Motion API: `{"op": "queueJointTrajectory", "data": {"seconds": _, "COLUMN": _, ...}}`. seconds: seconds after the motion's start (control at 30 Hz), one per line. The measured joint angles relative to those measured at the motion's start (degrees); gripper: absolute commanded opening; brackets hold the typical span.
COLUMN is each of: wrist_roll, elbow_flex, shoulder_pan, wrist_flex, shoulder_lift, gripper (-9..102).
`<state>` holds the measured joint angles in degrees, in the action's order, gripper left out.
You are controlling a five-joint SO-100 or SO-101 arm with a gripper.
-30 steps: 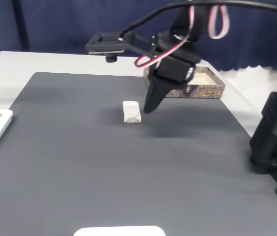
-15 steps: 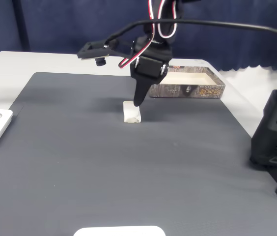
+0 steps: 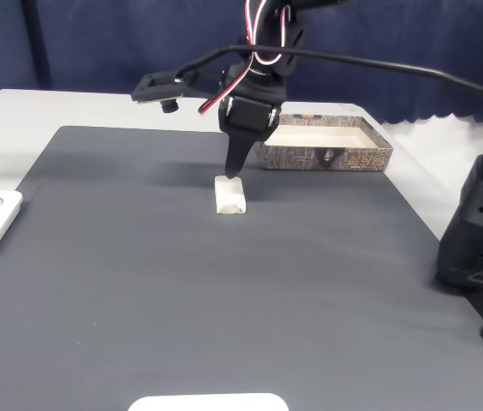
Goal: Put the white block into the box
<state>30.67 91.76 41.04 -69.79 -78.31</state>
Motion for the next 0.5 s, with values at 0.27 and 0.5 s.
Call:
{"op": "queueJointTrajectory", "data": {"seconds": 0.27, "wrist_roll": 37.97, "elbow_flex": -1.67, "shoulder_pan": 0.00, "wrist_flex": -1.41, "shoulder_lift": 0.00, "gripper": -2}}
{"op": "queueJointTrajectory", "data": {"seconds": 0.5, "wrist_roll": 44.47, "elbow_flex": -3.16, "shoulder_pan": 2.55, "wrist_flex": -11.43, "shoulder_lift": 0.00, "gripper": -2}}
